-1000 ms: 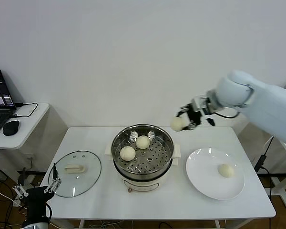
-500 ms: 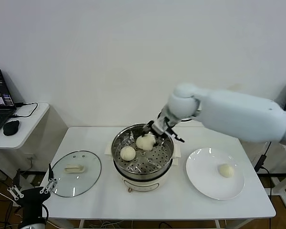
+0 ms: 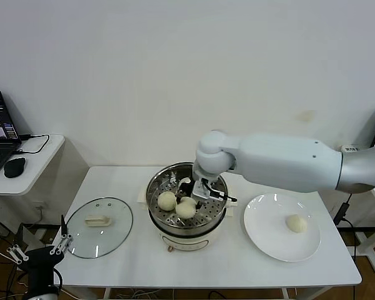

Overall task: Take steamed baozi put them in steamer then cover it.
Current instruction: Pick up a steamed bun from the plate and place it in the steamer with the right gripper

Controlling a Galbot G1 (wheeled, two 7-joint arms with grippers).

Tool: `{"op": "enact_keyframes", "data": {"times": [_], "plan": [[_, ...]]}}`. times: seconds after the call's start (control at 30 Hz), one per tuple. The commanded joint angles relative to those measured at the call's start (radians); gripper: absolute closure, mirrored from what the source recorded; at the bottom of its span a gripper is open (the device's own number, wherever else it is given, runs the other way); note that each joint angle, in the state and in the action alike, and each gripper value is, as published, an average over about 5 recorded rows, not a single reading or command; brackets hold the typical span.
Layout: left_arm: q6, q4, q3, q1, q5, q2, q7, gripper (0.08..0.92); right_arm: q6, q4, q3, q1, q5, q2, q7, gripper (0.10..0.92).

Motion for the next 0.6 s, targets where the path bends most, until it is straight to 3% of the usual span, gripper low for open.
{"op": "enact_keyframes", "data": {"times": [0.03, 0.3, 0.6], "plan": [[-0.001, 0.005, 0.001, -0.001, 0.000, -0.001, -0.001, 0.177, 0.095, 0.001, -0.030, -0.025, -0.072, 0.033, 0.004, 0.440], [-0.007, 0.009, 0.001, -0.001, -0.003, 0.001, -0.005, 0.177, 0.093, 0.013, -0.038, -0.035, -0.060, 0.033, 0.013, 0.419], [-0.008, 0.008, -0.003, -0.004, -0.004, 0.007, -0.005, 0.177, 0.081, 0.019, 0.019, 0.038, -0.023, -0.009, -0.004, 0.227]]}}
